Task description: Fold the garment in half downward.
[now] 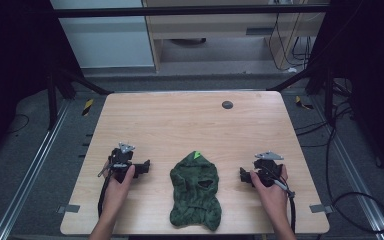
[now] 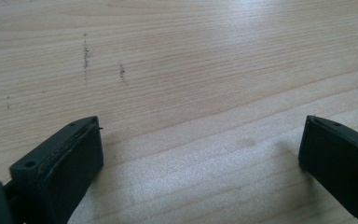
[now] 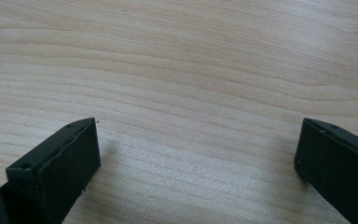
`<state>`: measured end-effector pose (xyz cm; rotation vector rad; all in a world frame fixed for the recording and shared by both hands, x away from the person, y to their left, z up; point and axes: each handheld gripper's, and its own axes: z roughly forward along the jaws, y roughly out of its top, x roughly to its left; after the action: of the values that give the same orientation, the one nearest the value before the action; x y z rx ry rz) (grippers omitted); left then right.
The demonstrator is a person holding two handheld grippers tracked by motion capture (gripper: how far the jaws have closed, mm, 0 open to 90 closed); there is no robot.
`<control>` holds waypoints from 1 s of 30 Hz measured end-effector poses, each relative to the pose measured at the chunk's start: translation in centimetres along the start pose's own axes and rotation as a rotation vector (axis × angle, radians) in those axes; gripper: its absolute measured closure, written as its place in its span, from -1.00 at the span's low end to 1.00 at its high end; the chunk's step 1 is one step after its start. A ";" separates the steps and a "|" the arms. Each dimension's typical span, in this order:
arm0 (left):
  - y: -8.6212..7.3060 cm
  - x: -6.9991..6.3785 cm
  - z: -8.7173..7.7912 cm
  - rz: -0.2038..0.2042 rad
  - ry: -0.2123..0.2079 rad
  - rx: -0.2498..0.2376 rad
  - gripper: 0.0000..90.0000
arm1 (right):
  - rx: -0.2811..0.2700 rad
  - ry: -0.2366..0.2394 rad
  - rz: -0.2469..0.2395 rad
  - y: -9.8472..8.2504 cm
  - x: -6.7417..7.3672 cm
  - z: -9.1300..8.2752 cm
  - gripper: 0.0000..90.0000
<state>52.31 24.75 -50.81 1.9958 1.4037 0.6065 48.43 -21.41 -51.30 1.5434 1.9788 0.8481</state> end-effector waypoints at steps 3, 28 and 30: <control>0.0 0.0 0.0 0.003 -0.004 0.000 -1.00 | 0.000 0.000 0.002 0.0 0.0 0.0 -0.99; 1.8 -3.1 -2.3 0.235 -0.121 0.044 -0.91 | 0.034 0.121 -0.117 2.1 1.6 -1.0 -0.43; 2.4 -3.7 -2.1 0.246 -0.161 0.043 -0.91 | 0.036 0.142 -0.130 2.7 1.9 -1.1 -0.34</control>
<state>51.27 21.10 -47.74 2.2177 1.0945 0.5106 49.03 -19.34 -48.62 1.3900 2.1800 0.8945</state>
